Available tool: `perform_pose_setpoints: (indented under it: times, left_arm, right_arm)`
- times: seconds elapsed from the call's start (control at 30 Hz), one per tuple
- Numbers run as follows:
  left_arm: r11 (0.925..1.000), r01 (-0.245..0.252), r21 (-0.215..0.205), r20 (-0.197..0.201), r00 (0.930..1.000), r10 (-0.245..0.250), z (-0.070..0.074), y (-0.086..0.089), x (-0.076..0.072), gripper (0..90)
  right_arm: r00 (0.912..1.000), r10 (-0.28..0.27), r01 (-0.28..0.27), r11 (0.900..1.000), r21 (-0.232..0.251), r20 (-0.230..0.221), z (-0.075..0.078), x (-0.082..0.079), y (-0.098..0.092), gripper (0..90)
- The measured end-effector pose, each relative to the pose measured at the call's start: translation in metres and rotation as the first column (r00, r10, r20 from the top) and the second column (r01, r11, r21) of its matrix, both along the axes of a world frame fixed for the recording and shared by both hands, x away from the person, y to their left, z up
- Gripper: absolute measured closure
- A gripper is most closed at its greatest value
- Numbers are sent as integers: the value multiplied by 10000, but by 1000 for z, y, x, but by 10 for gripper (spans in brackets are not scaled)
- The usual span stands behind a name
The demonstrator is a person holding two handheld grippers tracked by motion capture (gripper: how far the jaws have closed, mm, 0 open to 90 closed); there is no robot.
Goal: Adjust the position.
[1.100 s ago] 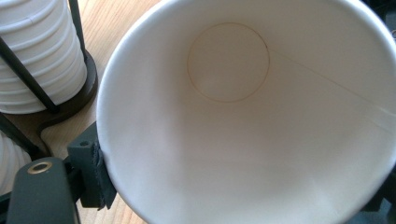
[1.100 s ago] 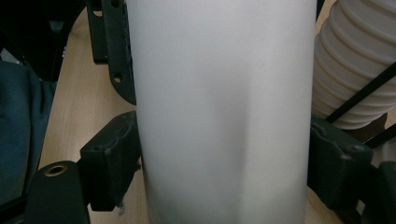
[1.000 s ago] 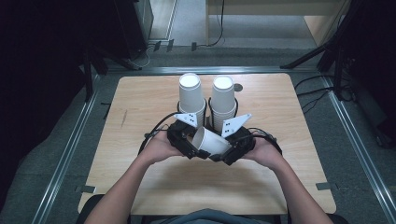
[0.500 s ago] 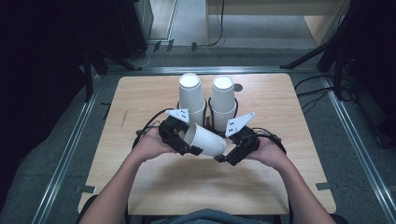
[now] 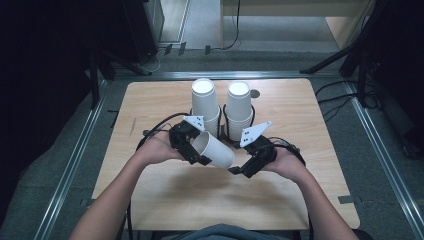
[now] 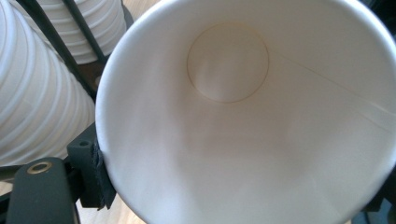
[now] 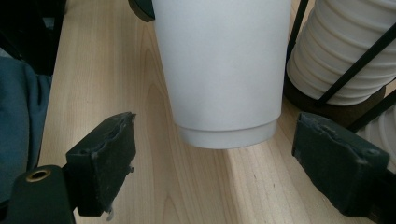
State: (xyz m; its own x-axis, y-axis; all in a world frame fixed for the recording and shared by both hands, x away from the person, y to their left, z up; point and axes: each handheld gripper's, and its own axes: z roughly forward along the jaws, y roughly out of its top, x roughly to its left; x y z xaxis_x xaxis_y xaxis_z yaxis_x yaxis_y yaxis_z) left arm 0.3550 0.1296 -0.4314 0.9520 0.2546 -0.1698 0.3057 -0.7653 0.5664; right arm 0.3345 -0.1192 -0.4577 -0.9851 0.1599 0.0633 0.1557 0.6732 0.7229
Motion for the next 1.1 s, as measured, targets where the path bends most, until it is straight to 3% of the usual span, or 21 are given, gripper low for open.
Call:
perform_pose_setpoints:
  times: [0.2,0.47,0.7,0.97,1.1]
  left_arm:
    - [9957,391,843,112,9991,-402,2,-11,3,123]
    - [9744,933,2047,297,9944,-1014,4,-27,6,121]
    - [9658,1250,2271,266,9906,-1344,6,-37,6,120]
    - [9450,1767,2752,230,9815,-1902,4,-49,4,118]
    - [9440,1976,2643,273,9769,-2121,7,-56,3,118]
  right_arm:
    - [10000,-39,39,10000,81,86,-1,1,0,143]
    - [9999,-50,52,9998,174,-91,-5,4,2,143]
    - [9989,-145,146,9999,23,-448,-13,6,9,143]
    - [9994,-109,108,9999,-23,-317,-17,6,14,143]
    - [9995,-72,71,10000,-48,-300,-19,5,18,144]
